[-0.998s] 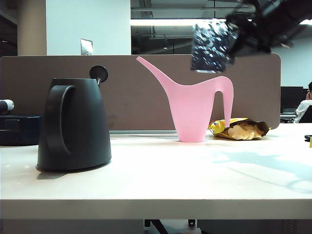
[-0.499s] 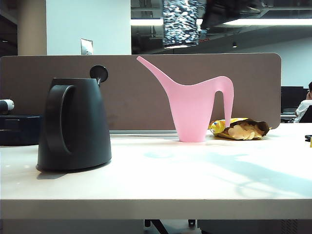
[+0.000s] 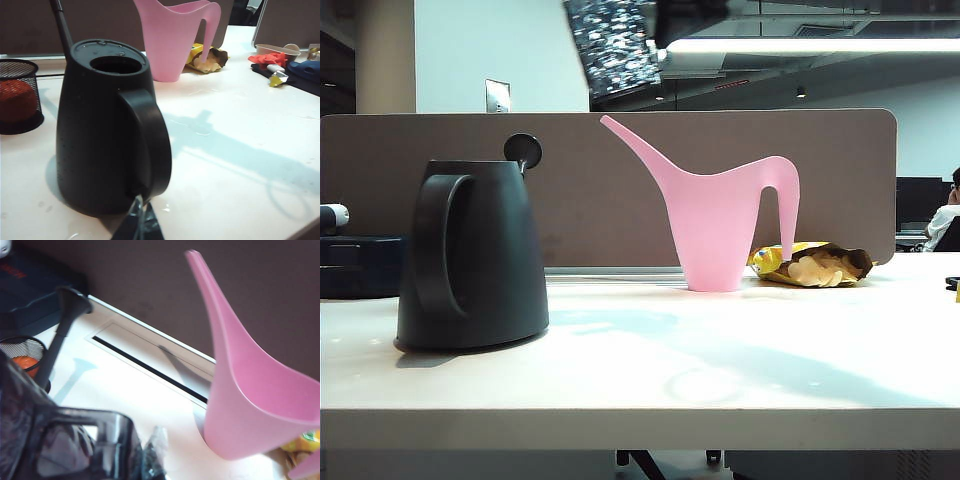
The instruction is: Pour the water from the cup into the kettle.
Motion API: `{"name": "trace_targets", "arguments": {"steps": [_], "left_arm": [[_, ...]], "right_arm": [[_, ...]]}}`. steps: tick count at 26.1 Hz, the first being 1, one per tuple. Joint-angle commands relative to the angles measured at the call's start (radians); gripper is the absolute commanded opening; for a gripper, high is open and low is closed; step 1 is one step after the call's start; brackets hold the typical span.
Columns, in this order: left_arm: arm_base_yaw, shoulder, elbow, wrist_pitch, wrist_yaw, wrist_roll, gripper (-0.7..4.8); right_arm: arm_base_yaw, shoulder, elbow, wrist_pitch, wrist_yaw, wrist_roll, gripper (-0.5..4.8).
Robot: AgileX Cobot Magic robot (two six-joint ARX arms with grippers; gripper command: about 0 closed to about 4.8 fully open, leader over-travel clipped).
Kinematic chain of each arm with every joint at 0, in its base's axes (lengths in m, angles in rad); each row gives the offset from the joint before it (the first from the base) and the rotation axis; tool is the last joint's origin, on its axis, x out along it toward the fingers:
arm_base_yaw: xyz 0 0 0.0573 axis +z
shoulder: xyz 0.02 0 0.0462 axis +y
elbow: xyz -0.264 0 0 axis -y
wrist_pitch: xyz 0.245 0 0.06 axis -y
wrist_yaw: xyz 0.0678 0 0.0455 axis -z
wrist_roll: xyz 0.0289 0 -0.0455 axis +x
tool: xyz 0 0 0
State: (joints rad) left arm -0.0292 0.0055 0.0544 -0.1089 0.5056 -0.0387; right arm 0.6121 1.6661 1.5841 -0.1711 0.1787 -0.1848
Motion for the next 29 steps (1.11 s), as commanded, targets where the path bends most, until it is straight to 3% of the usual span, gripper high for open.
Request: {"name": "trace_targets", "arguments": {"steps": [1,7,22,29], "left_arm": [[0.000,0.001,0.008,0.013,-0.042,0.000,-0.05],[0.000,0.001,0.008,0.012,-0.065,0.001,-0.06],[0.000,0.001,0.008,0.012,-0.068,0.000,-0.05],[0.000,0.001,0.008,0.011,-0.068,0.000,-0.05]], "right_arm": [[0.029,0.042,0.068,-0.055,0.024,-0.065,-0.09],[0.106,0.108,0.133,-0.072,0.118,-0.252,-0.09],[0.195,0.176,0.135,-0.053,0.245,-0.470,-0.09],[0.220,0.241,0.230,-0.057,0.300,-0.558,-0.09]]}}
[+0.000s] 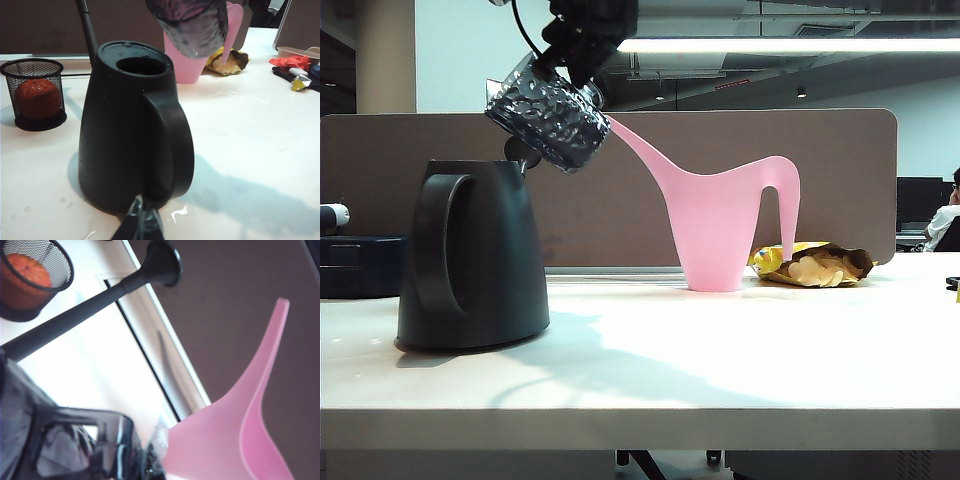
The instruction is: Pour the water from the cup into the kettle.
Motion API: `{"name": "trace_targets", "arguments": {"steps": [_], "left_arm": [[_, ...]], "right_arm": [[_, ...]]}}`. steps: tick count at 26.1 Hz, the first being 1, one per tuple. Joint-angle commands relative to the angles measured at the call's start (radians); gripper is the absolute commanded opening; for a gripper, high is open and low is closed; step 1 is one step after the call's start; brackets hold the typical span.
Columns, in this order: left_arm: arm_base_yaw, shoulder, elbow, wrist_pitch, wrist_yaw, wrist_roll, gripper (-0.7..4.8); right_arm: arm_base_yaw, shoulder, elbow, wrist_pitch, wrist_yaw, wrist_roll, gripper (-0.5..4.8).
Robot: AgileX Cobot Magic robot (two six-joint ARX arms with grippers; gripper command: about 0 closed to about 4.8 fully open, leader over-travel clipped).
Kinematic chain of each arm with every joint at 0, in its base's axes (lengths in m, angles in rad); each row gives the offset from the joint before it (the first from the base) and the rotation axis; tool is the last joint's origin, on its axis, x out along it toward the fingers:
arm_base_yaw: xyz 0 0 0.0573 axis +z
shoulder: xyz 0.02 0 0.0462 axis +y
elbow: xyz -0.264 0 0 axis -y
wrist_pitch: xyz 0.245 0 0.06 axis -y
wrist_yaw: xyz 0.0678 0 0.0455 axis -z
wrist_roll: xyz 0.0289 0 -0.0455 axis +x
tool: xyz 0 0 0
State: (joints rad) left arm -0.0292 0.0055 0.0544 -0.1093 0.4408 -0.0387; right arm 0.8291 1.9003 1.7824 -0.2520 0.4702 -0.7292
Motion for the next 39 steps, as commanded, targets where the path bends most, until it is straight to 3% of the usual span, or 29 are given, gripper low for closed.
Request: {"name": "trace_targets", "arguments": {"steps": [1,39], "left_arm": [[0.000,0.001,0.008,0.012,-0.003,0.000,-0.05],[0.000,0.001,0.008,0.012,-0.018,0.001,-0.05]], "right_arm": [[0.003,0.012,0.042,0.023,0.012,-0.020,-0.09],[0.103,0.103,0.060,0.100,0.183,-0.422,-0.09]]}}
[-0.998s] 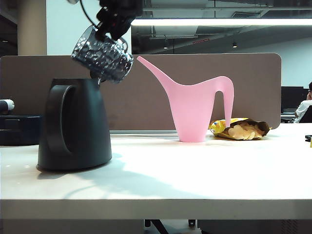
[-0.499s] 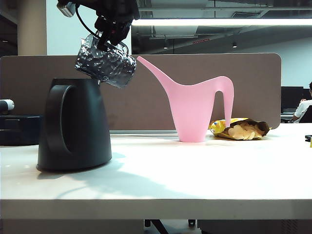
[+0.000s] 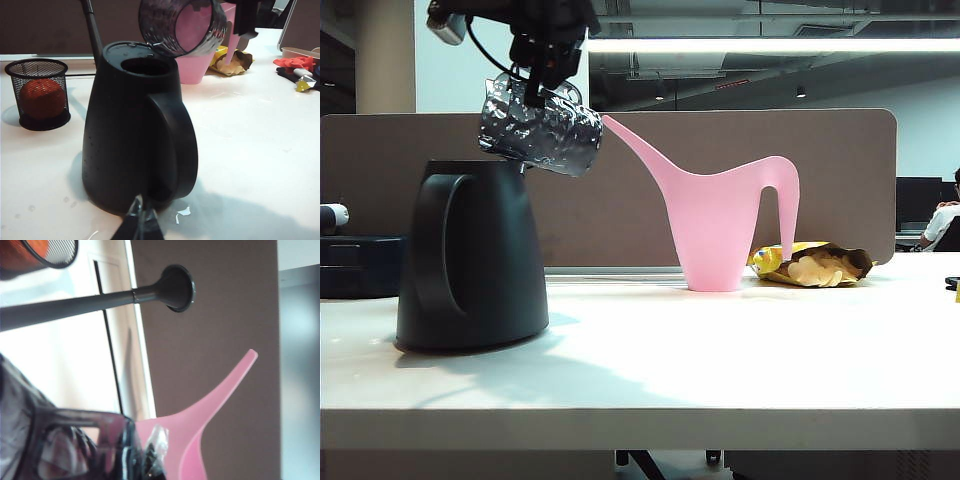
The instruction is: Pour the water from the cup into the kettle.
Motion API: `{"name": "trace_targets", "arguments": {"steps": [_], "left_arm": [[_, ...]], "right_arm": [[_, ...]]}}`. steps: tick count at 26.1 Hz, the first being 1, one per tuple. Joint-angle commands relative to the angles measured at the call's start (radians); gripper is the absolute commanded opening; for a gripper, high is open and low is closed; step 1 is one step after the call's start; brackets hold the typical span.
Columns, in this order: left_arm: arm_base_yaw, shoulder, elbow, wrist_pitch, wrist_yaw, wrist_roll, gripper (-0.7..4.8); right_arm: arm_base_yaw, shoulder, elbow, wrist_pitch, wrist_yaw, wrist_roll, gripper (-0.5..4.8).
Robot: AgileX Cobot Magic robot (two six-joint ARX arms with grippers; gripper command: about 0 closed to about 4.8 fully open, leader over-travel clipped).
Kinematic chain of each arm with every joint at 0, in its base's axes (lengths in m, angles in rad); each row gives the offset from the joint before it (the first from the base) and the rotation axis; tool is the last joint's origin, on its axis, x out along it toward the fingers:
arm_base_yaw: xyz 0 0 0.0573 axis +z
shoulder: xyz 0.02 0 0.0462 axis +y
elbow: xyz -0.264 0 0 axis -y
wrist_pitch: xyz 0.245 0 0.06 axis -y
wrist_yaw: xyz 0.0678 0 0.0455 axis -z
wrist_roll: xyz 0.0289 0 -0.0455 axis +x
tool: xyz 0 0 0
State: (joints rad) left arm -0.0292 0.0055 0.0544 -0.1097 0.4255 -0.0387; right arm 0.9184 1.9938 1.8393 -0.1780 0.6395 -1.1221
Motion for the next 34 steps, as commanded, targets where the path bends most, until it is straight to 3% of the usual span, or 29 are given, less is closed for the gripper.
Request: {"name": "trace_targets", "arguments": {"steps": [1,34], "left_arm": [[0.000,0.001,0.008,0.013,-0.003,0.001,-0.05],[-0.002,0.001,0.008,-0.036,-0.030,0.004,-0.05]], "right_arm": [[0.014,0.011,0.003,0.026,0.014,-0.030,-0.09],[0.058,0.039,0.003,0.150,0.083,-0.221,-0.09]]}}
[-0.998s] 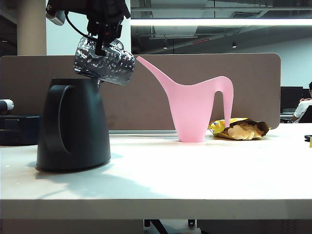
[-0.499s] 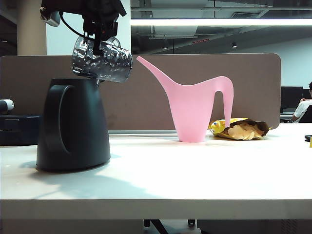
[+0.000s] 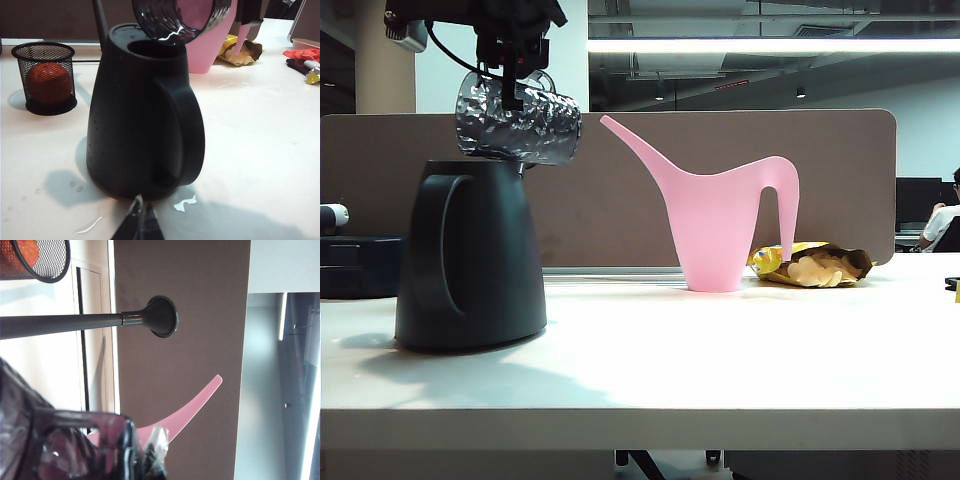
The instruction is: Pour the water from the cup into the kettle.
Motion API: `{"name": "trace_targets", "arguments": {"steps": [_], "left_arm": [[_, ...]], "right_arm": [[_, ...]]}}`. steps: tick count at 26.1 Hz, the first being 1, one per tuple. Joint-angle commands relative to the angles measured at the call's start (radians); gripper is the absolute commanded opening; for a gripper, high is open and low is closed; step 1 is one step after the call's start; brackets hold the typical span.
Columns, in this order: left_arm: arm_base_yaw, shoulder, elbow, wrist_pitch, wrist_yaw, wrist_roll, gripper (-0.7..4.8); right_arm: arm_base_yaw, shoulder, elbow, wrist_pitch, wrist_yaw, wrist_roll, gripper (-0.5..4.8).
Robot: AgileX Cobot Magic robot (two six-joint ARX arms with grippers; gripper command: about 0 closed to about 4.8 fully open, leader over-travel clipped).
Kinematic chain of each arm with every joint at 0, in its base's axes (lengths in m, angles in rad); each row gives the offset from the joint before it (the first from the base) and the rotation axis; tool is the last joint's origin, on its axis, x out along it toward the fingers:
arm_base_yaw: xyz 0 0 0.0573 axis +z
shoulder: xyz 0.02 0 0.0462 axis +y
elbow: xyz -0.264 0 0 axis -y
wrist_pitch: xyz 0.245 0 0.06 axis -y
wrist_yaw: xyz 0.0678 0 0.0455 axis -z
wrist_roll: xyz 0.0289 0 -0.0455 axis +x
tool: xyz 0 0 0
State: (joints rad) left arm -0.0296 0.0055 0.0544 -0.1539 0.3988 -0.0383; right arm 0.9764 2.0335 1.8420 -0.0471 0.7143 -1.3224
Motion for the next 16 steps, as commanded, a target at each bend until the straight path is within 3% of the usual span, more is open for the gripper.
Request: {"name": "trace_targets", "arguments": {"steps": [1,16], "left_arm": [[-0.005,0.001,0.008,0.005,-0.003,0.004,-0.05],[-0.015,0.001,0.008,-0.017,-0.021,0.004,-0.05]], "right_arm": [[0.000,-0.001,0.001,0.031,0.011,-0.024,-0.09],[0.000,-0.003,0.001,0.034,0.017,-0.040,-0.08]]}}
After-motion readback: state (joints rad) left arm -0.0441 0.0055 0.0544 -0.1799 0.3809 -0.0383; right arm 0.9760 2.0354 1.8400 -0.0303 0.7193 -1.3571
